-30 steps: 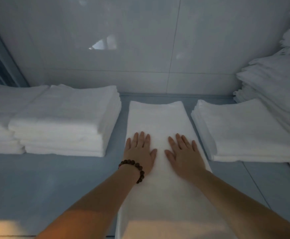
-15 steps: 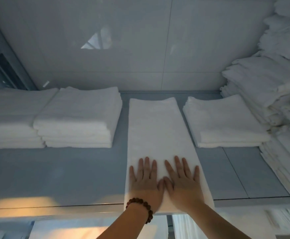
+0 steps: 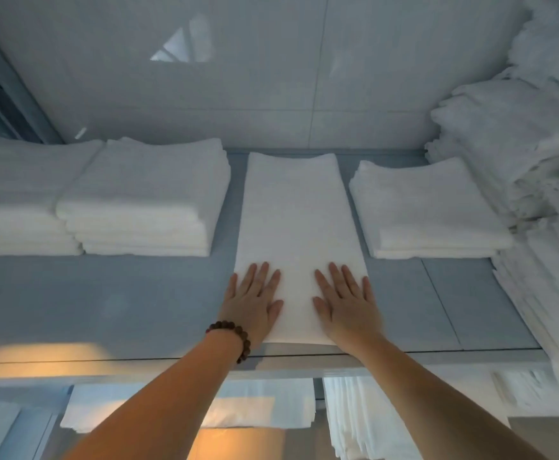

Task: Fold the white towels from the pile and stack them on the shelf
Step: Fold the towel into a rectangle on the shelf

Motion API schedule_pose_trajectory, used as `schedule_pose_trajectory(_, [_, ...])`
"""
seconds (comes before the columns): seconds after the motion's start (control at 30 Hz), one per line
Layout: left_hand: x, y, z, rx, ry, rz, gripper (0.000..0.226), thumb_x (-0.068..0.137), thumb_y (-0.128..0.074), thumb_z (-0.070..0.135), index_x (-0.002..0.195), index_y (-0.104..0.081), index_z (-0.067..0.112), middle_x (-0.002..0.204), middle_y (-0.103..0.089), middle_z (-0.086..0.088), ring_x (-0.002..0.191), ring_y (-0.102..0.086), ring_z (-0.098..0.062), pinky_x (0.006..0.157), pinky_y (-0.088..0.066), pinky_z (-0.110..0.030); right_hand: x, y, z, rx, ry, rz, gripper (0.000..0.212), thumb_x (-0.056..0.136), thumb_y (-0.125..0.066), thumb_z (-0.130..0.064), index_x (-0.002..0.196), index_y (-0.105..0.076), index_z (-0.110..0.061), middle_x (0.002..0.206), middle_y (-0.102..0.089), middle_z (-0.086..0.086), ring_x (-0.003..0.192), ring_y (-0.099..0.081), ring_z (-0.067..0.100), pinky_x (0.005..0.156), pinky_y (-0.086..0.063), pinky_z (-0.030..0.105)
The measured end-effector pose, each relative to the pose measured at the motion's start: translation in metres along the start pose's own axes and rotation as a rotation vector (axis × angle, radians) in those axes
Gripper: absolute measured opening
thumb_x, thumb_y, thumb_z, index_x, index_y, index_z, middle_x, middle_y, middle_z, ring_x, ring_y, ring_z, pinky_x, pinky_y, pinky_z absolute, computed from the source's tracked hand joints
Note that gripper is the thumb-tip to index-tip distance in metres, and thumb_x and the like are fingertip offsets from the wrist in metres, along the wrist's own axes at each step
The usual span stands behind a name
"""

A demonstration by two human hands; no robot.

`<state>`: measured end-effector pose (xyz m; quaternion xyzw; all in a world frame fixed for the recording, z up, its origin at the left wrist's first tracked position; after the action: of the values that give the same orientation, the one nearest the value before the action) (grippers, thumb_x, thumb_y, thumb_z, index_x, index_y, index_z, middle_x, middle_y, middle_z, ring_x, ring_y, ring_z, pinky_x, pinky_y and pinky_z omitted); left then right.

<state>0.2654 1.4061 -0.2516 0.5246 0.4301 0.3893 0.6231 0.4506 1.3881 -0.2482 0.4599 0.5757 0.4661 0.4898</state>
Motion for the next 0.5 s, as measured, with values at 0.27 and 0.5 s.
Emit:
schedule_pose_trajectory(0.27, [-0.045, -0.001, 0.023, -0.074, -0.078, -0.068, 0.075, 0.090, -0.014, 0.065, 0.148, 0.010, 0.025, 0.154, 0.023, 0.000, 0.142, 0.023, -0.020, 0.117, 0.012, -0.039, -0.049, -0.002, -0.002, 0.013, 0.080, -0.045, 0.067, 0.092, -0.012, -0.062, 0.149, 0.006, -0.031, 0.156, 0.018, -0.005, 0.145, 0.016, 0.020, 0.117, 0.009, 0.045])
schedule_pose_trajectory(0.5, [-0.068, -0.012, 0.025, 0.004, -0.122, -0.082, 0.106, 0.074, -0.031, 0.081, 0.141, 0.030, 0.027, 0.149, 0.035, -0.003, 0.138, 0.031, -0.024, 0.116, 0.011, -0.044, -0.074, -0.005, -0.004, -0.032, 0.146, -0.080, 0.100, 0.069, -0.013, -0.086, 0.146, 0.018, -0.030, 0.149, 0.030, -0.001, 0.141, 0.025, 0.022, 0.118, 0.009, 0.047])
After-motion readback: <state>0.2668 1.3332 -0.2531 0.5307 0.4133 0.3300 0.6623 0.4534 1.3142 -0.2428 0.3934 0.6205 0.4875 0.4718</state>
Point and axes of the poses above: each hand's wrist, its own x-axis towards the middle knuckle, its own y-axis out of the back of the hand, z = x × y, the point moved 5 cm from there along x, towards the middle knuckle
